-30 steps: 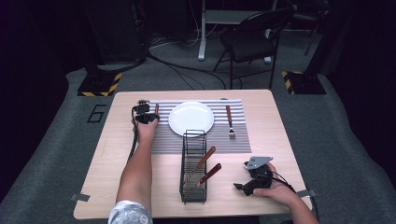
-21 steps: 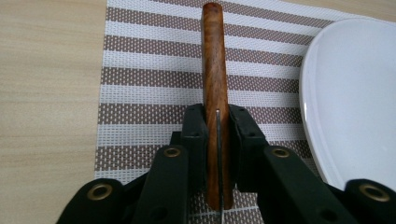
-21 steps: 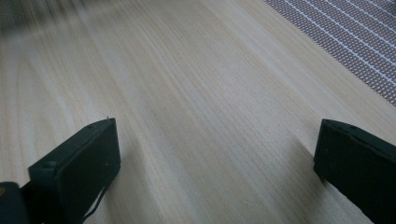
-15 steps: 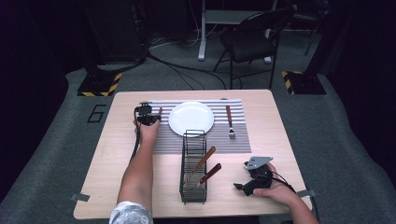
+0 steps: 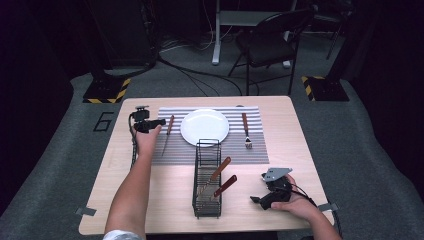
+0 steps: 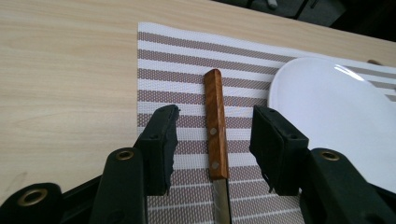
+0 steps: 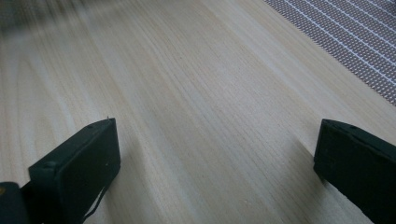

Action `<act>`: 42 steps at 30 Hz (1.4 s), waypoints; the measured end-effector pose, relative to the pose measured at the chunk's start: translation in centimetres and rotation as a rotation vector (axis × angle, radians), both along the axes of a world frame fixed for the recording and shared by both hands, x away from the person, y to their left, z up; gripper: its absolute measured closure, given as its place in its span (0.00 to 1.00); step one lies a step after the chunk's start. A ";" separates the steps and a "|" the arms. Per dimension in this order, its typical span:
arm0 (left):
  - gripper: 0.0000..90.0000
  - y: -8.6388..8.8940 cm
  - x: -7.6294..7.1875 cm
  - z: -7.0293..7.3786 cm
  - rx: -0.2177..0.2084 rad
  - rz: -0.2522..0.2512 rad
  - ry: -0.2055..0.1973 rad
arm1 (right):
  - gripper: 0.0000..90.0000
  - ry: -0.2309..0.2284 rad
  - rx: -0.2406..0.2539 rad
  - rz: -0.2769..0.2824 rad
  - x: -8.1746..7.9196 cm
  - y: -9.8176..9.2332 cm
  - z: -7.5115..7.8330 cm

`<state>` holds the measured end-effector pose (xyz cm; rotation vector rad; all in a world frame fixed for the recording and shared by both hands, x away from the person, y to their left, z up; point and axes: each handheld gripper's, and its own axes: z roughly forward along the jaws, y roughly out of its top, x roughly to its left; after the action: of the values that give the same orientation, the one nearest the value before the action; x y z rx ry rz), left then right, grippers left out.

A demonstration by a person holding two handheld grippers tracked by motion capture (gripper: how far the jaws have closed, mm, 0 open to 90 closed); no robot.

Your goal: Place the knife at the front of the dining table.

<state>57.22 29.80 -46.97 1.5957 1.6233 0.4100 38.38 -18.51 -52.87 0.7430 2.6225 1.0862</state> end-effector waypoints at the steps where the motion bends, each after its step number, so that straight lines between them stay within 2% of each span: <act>1: 0.56 0.0 0.0 0.0 0.000 0.000 0.000 | 0.00 0.000 0.000 0.000 0.0 0.0 0.0; 2: 0.56 0.5 -0.8 0.6 -0.002 -0.001 -0.013 | 0.00 0.000 -0.001 0.000 0.0 0.0 0.0; 5: 0.55 0.8 -1.4 1.0 0.008 -0.014 -0.014 | 0.00 -0.001 -0.001 0.000 0.0 0.0 0.0; 6: 0.55 1.0 -2.1 1.4 0.020 -0.026 -0.019 | 0.00 -0.001 -0.001 0.000 0.0 0.0 0.0; 10: 0.55 1.4 -3.1 2.1 0.049 -0.055 -0.028 | 0.00 -0.001 -0.001 0.000 0.0 0.0 0.0; 16: 0.54 1.8 -5.2 4.0 0.049 -0.096 -0.063 | 0.00 -0.001 -0.001 0.000 0.0 0.0 0.0; 17: 0.54 1.8 -5.2 4.0 0.049 -0.096 -0.063 | 0.00 -0.001 -0.001 0.000 0.0 0.0 0.0; 21: 0.52 1.9 -6.8 5.0 0.054 -0.119 -0.077 | 0.00 -0.001 -0.001 0.000 0.0 0.0 0.0; 25: 0.52 1.9 -8.0 5.3 0.066 -0.137 -0.083 | 0.00 -0.001 -0.001 0.000 0.0 0.0 0.0; 30: 0.52 2.0 -9.3 5.1 0.070 -0.159 -0.084 | 0.00 -0.002 -0.002 0.000 0.0 0.0 0.0; 33: 0.52 1.8 -9.5 4.5 0.085 -0.172 -0.076 | 0.00 -0.001 -0.001 -0.002 0.0 0.0 0.0; 35: 0.53 1.5 -9.5 3.8 0.049 -0.174 -0.066 | 0.00 -0.003 -0.002 -0.001 0.0 0.0 0.0; 36: 0.54 1.5 -9.4 3.5 0.045 -0.180 -0.067 | 0.00 -0.003 -0.002 -0.001 0.0 0.0 0.0; 42: 0.60 0.2 -8.8 0.7 0.059 -0.193 -0.025 | 0.00 -0.003 -0.002 -0.002 0.0 0.0 0.0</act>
<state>48.38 29.99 -46.25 1.7663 1.4337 0.3772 38.37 -18.48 -52.87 0.7430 2.6191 1.0837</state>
